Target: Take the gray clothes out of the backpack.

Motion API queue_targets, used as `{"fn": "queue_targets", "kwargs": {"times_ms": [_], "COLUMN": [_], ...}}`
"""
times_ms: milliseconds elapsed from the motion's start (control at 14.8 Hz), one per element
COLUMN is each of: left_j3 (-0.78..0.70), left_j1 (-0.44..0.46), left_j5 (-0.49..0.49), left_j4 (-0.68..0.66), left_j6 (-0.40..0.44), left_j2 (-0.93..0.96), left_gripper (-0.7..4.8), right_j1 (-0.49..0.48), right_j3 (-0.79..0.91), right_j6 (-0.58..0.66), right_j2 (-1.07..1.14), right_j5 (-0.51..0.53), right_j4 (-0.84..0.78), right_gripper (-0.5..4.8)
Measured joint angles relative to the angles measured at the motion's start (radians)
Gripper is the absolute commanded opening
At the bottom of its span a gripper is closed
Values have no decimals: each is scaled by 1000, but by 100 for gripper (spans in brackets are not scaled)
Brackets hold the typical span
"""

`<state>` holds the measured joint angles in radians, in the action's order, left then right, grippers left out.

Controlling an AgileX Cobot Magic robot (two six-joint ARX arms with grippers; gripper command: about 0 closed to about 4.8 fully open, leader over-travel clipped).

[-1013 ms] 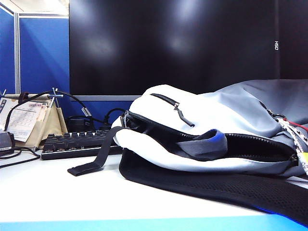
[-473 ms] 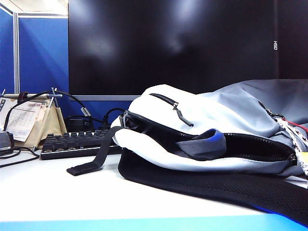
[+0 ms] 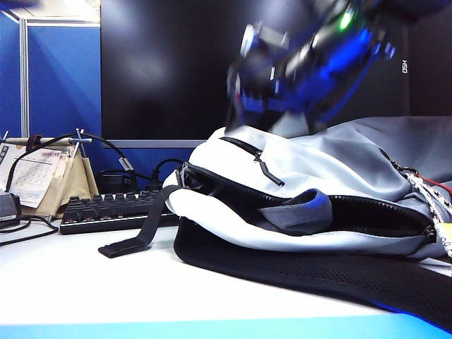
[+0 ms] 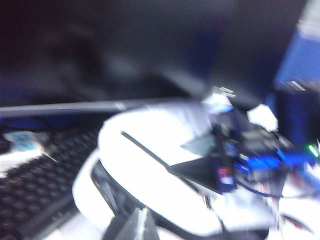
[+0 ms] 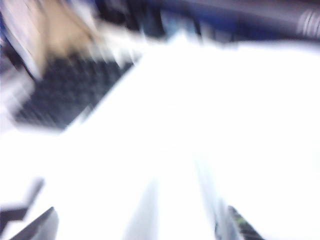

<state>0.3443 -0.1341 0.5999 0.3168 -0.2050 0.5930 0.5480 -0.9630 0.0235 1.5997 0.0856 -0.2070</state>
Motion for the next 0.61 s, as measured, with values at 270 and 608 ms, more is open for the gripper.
{"fn": "queue_targets", "kwargs": {"times_ms": [270,608], "left_j3": [0,0], "left_j1": [-94,-173], "left_j5": [-39,-40], "left_j4": [2,192], "left_j6": [78,134], "left_j2": [109,313], "left_gripper": [-1,35], "right_j1": [-1,-88], "right_j3": [-3,-42], "right_j6": [-23,175], "right_j2": [94,-31], "right_j5": [-39,-16], "right_j4": [-40,-13], "right_gripper": [-7,-7]}}
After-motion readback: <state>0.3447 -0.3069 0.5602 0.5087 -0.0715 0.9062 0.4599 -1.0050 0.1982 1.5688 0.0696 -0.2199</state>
